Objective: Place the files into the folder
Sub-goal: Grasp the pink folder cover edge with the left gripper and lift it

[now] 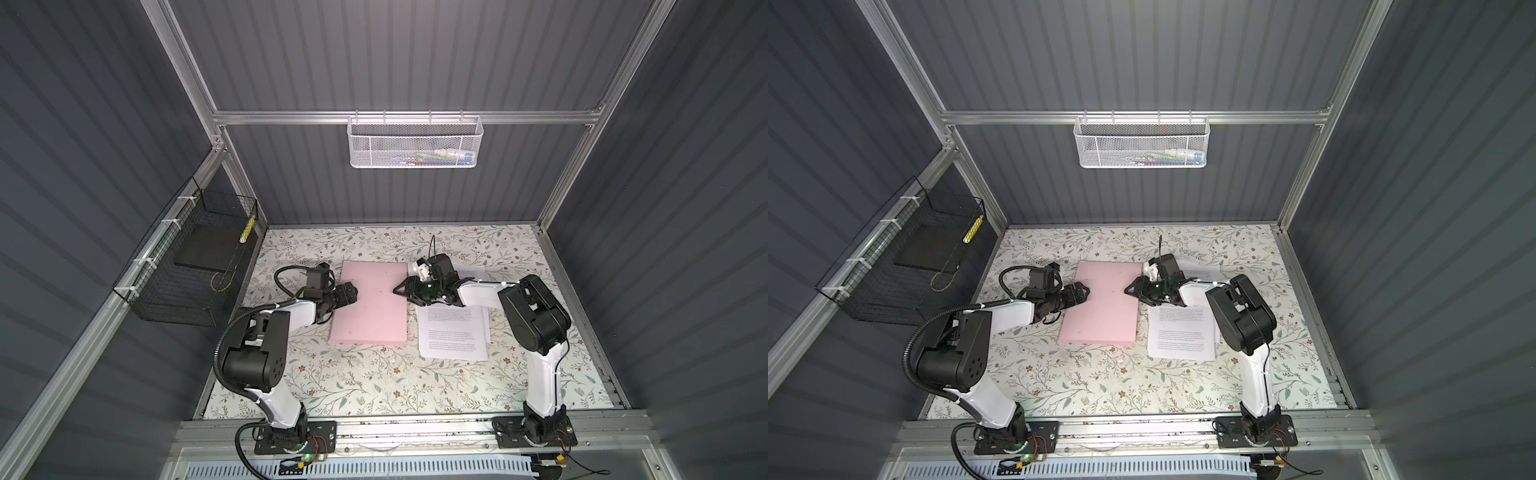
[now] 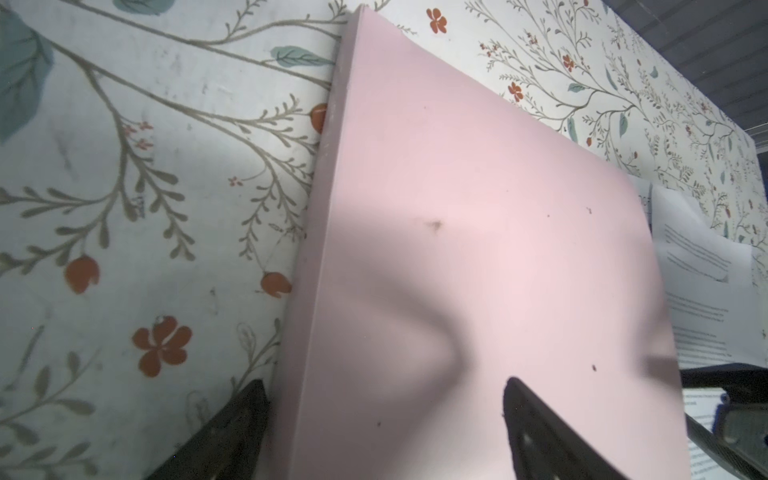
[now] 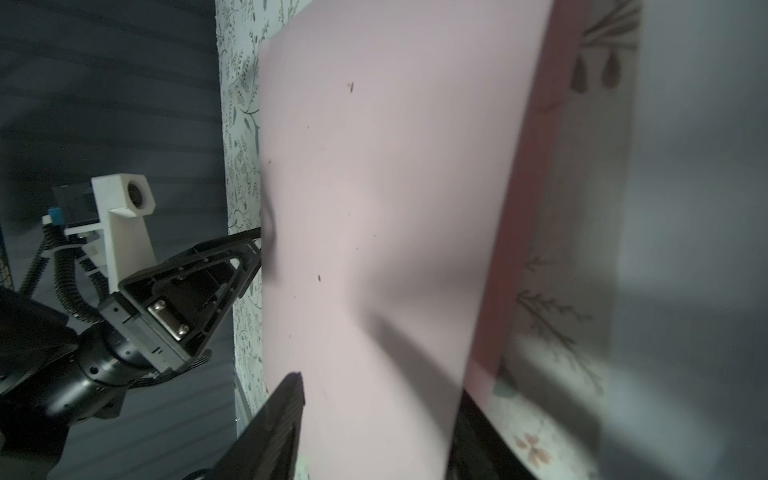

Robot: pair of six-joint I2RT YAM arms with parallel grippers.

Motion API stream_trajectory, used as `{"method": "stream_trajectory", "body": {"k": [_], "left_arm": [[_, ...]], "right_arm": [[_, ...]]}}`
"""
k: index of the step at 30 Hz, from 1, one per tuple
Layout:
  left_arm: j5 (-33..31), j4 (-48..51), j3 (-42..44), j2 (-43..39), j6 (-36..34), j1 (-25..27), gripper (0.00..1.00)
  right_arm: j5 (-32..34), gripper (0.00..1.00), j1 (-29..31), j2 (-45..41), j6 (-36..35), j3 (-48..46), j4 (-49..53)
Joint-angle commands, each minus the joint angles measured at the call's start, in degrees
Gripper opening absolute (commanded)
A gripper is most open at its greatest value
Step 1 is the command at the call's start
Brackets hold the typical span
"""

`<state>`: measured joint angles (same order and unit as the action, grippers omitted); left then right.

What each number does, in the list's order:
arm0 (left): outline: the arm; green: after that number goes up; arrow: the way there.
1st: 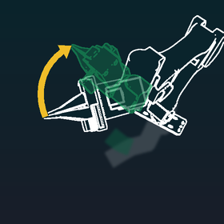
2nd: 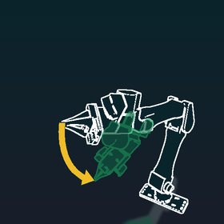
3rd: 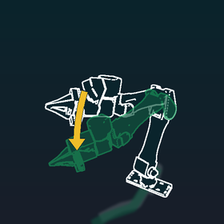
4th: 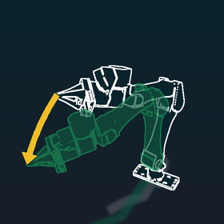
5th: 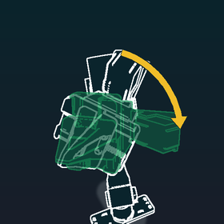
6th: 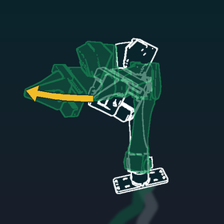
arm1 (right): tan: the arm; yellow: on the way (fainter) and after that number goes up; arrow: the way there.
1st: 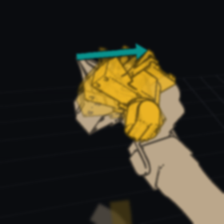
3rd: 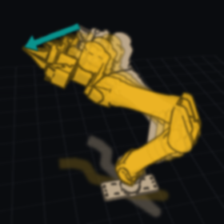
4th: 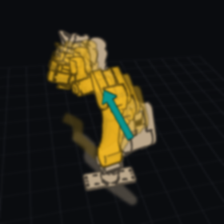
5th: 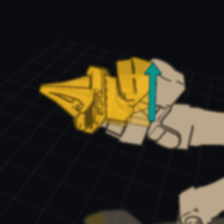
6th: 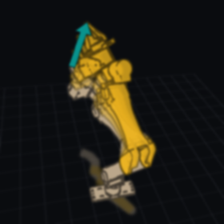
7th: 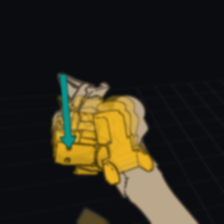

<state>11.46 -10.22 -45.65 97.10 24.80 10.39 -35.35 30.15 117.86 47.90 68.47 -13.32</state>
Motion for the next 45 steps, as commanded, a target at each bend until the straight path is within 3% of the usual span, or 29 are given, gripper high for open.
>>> {"method": "stream_trajectory", "body": {"k": [1, 11, 17, 22, 29, 36, 41, 45], "left_arm": [[3.7, -1.5, 1.0, 0.6, 1.1, 0.3, 0.89], [3.9, -1.4, 1.7, -0.7, 1.1, 2.6, 0.9], [-7.4, 5.6, 2.6, -11.6, -3.5, 4.2, 0.97], [-16.0, 10.0, 4.0, -22.6, -5.5, 9.6, 0.99], [-29.9, 16.3, 5.3, -31.3, -10.7, 26.7, 1.0], [-52.4, 18.2, 8.1, -32.4, -13.4, 49.5, 0.98], [-61.5, 20.0, 5.8, -27.6, -15.9, 62.4, 0.97], [-65.9, 22.6, 3.0, -21.3, -14.8, 67.5, 0.96]], "right_arm": [[-4.5, 0.54, 0.3, -3.0, 3.1, -1.0, -5.5], [-6.3, 0.54, 0.3, -8.4, 4.1, -1.8, -5.3], [-5.3, 0.49, 0.3, -9.7, 2.2, -1.8, -2.0], [-5.4, 0.45, 0.3, -9.0, 2.9, -1.9, -2.8], [-6.2, 0.41, 0.2, -8.6, 3.9, -2.1, -2.6], [-7.1, 0.39, 0.3, -7.4, 4.9, 0.4, 1.8], [-6.8, 0.36, 0.2, -7.4, 5.9, 1.4, 4.0], [-7.2, 0.34, 0.3, -7.5, 6.8, 1.3, 3.6]]}}
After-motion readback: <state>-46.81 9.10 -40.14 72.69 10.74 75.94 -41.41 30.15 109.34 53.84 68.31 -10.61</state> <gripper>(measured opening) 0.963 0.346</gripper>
